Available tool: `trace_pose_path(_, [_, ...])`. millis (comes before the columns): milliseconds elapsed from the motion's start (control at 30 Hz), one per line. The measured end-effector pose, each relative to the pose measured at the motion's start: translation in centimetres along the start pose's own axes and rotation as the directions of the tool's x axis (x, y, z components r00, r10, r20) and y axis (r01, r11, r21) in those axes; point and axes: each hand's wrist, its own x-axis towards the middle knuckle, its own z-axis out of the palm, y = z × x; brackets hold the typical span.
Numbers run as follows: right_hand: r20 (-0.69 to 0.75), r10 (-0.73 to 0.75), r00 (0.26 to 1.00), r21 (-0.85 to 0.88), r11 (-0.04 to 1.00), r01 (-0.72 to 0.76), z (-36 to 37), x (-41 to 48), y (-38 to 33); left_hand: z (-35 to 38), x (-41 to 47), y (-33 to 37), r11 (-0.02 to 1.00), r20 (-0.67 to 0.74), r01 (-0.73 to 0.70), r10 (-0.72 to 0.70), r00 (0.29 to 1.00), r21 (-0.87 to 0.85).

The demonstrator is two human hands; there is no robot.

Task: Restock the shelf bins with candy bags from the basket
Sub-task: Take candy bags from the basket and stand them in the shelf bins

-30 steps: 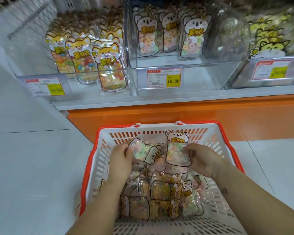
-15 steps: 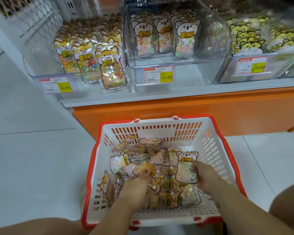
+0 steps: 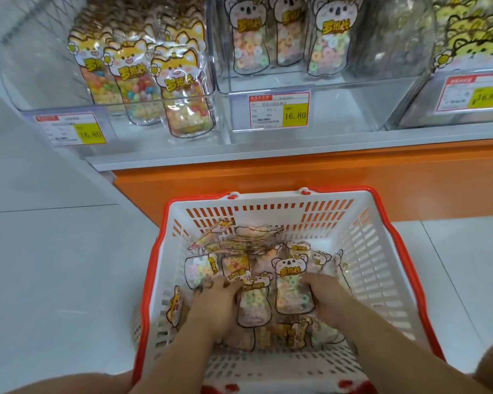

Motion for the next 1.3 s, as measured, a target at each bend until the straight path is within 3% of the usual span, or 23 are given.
trace_pose_path(100, [0.032,0.029,0.999,-0.030,0.999,-0.028,2.9,-2.0,-0.1,0.6,-0.1,-0.8,0.985,-0.023,0.048,-0.052,0.998,-0.163])
trace_pose_path(233, [0.062,0.032,0.998,-0.017,0.999,-0.031,5.8,-1.8,2.7,1.0,0.0,0.4,0.949,-0.045,-0.005,-0.010,0.999,-0.315])
trace_pose_path(333, [0.054,0.015,0.998,0.006,1.000,-0.016,5.6,-0.6,4.0,0.8,0.0,0.1,0.873,-0.135,0.033,-0.112,0.985,-0.486])
trace_pose_path(433, [0.005,-0.044,0.999,-0.103,0.994,0.044,5.0,-1.6,2.4,0.7,0.2,-1.3,0.957,-0.201,0.125,-0.181,0.963,-0.262])
trace_pose_path(533, [-0.135,-0.116,0.984,-0.229,0.970,0.083,3.2,-1.7,0.2,0.6,0.3,-1.7,0.985,-0.129,0.166,-0.160,0.979,0.039])
trace_pose_path(700, [-0.221,-0.249,0.943,-0.363,0.918,0.157,-0.8,-1.9,-1.4,0.6,1.8,-2.0,0.974,-0.192,0.187,-0.161,0.968,0.129])
trace_pose_path(967, [-0.084,-0.202,0.976,-0.410,0.899,0.151,-0.9,-2.6,-0.5,-1.4,0.5,-1.7,0.945,-0.173,0.079,-0.025,0.985,0.318])
trace_pose_path(1033, [-0.062,-0.184,0.981,-0.446,0.884,0.138,-0.9,-2.8,-0.5,-2.0,-0.3,-1.7,0.966,-0.193,0.057,-0.007,0.981,0.251])
trace_pose_path(1167, [0.019,-0.097,0.995,-0.583,0.807,0.090,-1.6,-3.9,-1.0,-3.4,-2.5,-2.0,0.994,-0.223,0.010,-0.034,0.974,-0.107])
trace_pose_path(1300, [0.053,-0.080,0.995,-0.626,0.774,0.096,-2.0,-5.2,-1.9,-5.3,-5.0,-1.6,0.969,-0.298,0.061,-0.132,0.945,-0.238])
